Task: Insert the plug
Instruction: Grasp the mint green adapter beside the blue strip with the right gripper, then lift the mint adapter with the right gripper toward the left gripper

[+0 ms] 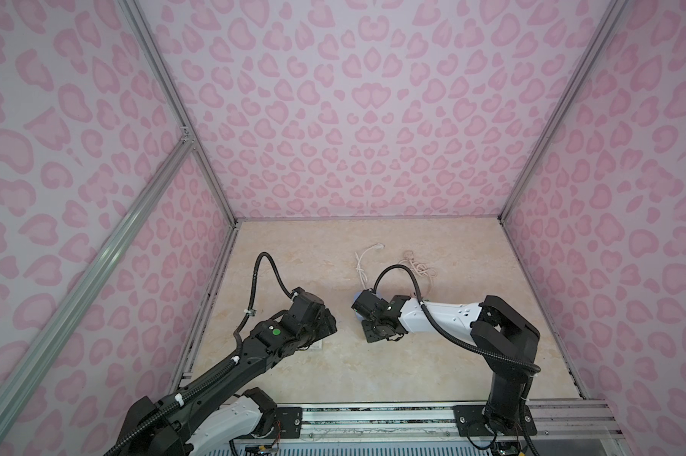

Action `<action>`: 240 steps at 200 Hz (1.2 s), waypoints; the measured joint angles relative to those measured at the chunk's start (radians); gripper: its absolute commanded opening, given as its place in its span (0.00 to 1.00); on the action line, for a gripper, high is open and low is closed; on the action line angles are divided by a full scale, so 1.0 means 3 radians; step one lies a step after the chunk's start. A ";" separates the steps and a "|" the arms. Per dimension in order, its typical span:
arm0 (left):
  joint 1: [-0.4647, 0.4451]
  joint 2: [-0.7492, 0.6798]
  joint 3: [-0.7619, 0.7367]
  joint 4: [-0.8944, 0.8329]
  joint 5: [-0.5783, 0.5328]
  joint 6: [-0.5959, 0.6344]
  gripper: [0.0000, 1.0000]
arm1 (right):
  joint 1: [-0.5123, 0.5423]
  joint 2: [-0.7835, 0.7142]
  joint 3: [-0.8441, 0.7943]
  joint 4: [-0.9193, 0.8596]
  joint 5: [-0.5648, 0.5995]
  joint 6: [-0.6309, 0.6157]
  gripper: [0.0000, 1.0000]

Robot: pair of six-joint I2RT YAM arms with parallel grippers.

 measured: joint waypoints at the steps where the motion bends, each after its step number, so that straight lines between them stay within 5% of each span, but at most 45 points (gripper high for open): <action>1: 0.0000 0.0000 0.0000 0.0000 0.0005 0.0000 0.76 | 0.0000 -0.0006 -0.0006 -0.0003 -0.0004 -0.0005 0.34; 69: 0.0000 0.0027 0.0001 0.0084 0.0287 0.0126 0.71 | -0.0011 -0.0501 -0.0322 0.0004 -0.0258 -0.0586 0.31; 169: 0.0000 0.0303 -0.0064 0.0958 0.1793 0.0266 0.66 | 0.0020 -0.1413 -0.0762 0.0436 -0.0795 -0.1494 0.29; 240: 0.0000 0.0314 -0.0112 0.1227 0.2331 0.0287 0.58 | 0.0015 -0.1537 -0.0713 0.0504 -0.1005 -0.1806 0.28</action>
